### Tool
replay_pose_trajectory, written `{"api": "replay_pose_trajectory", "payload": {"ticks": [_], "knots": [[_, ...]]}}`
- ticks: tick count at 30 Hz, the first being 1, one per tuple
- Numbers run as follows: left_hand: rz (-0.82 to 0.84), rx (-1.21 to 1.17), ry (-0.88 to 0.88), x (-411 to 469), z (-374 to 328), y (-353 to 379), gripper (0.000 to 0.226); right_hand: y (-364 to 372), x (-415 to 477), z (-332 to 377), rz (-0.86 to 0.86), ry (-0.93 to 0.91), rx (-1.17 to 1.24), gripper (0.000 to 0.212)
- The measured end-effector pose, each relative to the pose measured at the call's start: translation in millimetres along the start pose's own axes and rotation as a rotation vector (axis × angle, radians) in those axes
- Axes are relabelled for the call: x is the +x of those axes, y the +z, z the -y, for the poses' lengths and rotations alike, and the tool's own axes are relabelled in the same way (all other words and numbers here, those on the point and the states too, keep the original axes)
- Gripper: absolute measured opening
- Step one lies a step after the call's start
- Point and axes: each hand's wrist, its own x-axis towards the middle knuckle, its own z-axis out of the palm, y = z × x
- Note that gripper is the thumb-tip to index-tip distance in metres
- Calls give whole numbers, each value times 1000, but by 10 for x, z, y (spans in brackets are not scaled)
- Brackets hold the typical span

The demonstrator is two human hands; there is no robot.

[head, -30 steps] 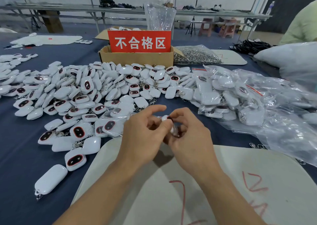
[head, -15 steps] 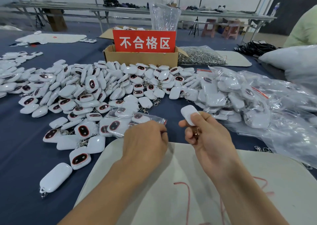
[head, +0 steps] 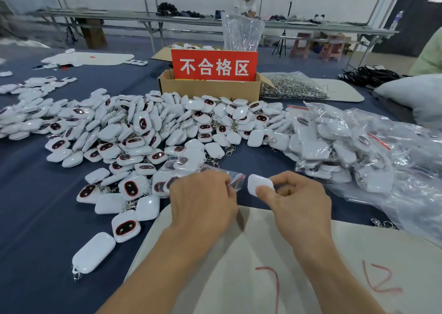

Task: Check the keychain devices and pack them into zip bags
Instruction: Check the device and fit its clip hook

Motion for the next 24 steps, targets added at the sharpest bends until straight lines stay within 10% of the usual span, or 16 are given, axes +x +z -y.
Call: {"api": "replay_pose_trajectory", "payload": {"ticks": [14,20,24], "knots": [[-343,-578,298,-113,-58,65,18,185,-127,124,426,-276,-271,35],[-82,-819,186,-126,-73,47,26,-17,26,33,-20,-88,-289,38],[-306,-633,-12,-77,-43,-31,25,-65,50,-1,-148,-59,-144,29]]}}
